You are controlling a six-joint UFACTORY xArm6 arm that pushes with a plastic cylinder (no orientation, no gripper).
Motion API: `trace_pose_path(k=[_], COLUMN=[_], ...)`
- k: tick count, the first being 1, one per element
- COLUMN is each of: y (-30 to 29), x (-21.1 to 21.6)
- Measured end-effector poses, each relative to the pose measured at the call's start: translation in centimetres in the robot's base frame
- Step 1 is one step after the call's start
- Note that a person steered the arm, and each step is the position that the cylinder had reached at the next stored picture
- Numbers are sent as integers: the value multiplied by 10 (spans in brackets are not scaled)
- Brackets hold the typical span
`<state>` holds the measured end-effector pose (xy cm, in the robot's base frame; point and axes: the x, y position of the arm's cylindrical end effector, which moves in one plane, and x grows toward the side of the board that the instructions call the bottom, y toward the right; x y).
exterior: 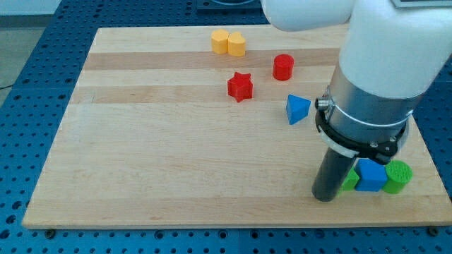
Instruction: Move blue triangle to the top of the blue cube
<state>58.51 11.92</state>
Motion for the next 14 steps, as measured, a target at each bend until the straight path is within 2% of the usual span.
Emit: trace_pose_path(k=[3,5,8,9,11,12,14], y=[-122,-123,-122,-104,-100,-80,-33], x=[-2,-2,-107,-135,-138,-166,-177])
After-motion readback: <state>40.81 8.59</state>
